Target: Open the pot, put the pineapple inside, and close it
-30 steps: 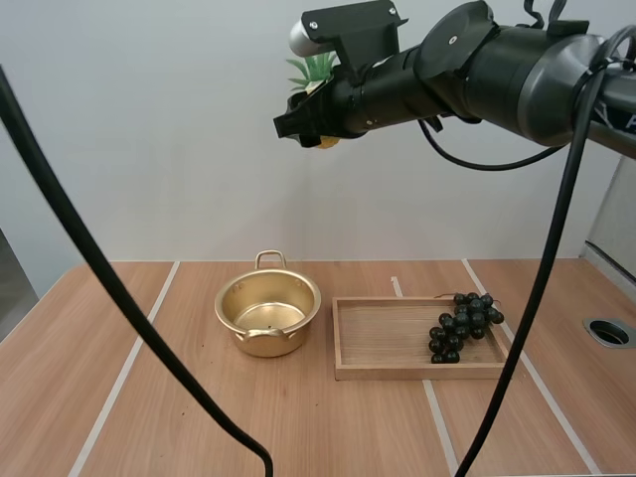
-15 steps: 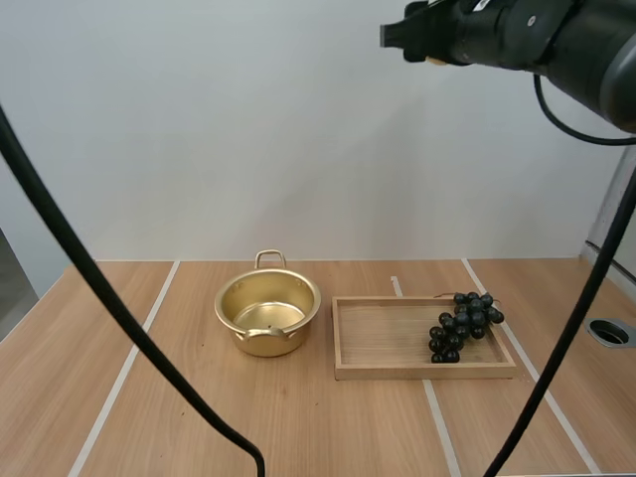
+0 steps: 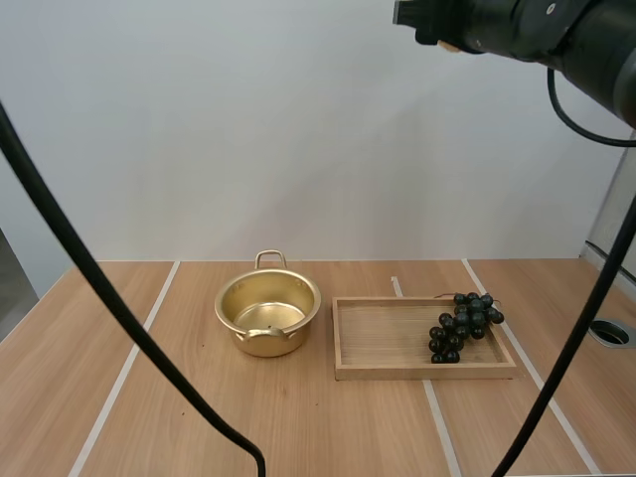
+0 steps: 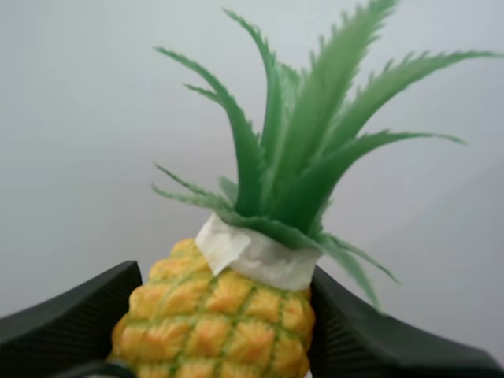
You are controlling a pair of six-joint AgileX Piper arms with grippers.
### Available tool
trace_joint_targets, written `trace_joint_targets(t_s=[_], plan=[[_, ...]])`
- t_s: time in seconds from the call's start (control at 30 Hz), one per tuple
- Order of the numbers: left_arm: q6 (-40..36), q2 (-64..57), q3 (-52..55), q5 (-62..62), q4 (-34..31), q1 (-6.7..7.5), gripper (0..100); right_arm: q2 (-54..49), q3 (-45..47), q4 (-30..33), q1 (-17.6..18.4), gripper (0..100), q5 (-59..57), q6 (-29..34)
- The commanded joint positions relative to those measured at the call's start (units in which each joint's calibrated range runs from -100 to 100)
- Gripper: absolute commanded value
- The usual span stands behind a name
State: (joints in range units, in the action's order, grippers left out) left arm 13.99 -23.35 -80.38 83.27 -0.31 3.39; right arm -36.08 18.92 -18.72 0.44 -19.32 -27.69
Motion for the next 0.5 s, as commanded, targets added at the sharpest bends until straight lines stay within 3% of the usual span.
trace_joint_targets(t_s=[0.0,0.27,0.47], plan=[[-0.1,-0.28,-0.12,-0.61,-0.76,0.14,0,3.49,-0.41,-1.69,2.08,0,-6.17,-3.5],[-0.1,-0.28,-0.12,-0.61,-0.76,0.14,0,13.06,-0.41,-2.25,13.5,0,-24.34,-14.79],[0.28,-0.28,-0.12,-0.61,-1.04,0.14,0,22.14,-0.7,2.86,18.83,0,-37.72,-15.51]])
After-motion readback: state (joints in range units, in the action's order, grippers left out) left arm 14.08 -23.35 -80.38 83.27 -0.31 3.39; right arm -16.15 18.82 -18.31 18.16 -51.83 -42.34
